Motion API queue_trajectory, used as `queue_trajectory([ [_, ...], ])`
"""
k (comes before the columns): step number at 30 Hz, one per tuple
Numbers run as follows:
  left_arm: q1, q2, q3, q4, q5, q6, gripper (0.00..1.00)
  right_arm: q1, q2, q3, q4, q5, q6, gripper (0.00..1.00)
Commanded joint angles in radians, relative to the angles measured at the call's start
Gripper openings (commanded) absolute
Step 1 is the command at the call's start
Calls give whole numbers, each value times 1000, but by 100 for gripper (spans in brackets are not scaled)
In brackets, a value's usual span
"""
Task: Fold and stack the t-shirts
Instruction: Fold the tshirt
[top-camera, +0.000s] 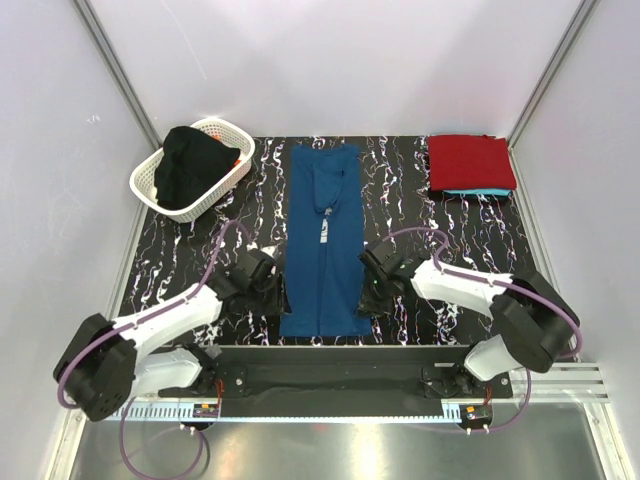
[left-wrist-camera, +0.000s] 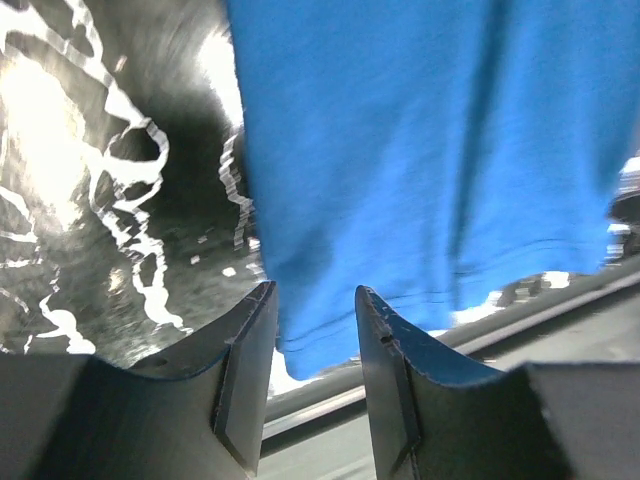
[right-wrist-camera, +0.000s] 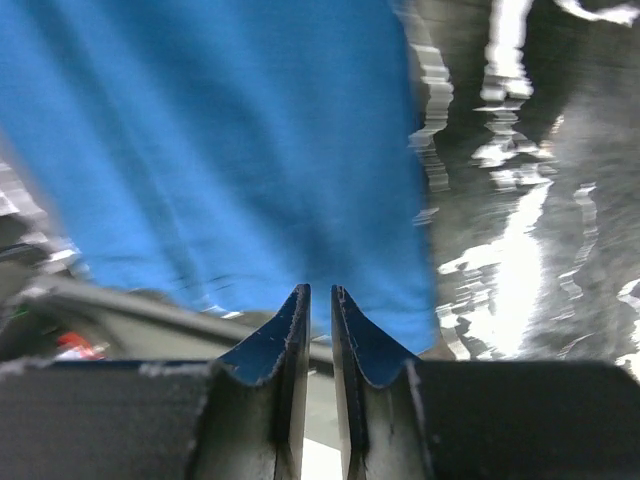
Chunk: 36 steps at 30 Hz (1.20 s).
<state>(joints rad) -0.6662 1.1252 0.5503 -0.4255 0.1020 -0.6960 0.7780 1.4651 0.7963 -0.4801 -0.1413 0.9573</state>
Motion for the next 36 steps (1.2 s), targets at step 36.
queue_trajectory([
  [36, -42, -21, -151, 63, 44, -91, 35, 1, -72, -143, 30, -52, -11, 52],
])
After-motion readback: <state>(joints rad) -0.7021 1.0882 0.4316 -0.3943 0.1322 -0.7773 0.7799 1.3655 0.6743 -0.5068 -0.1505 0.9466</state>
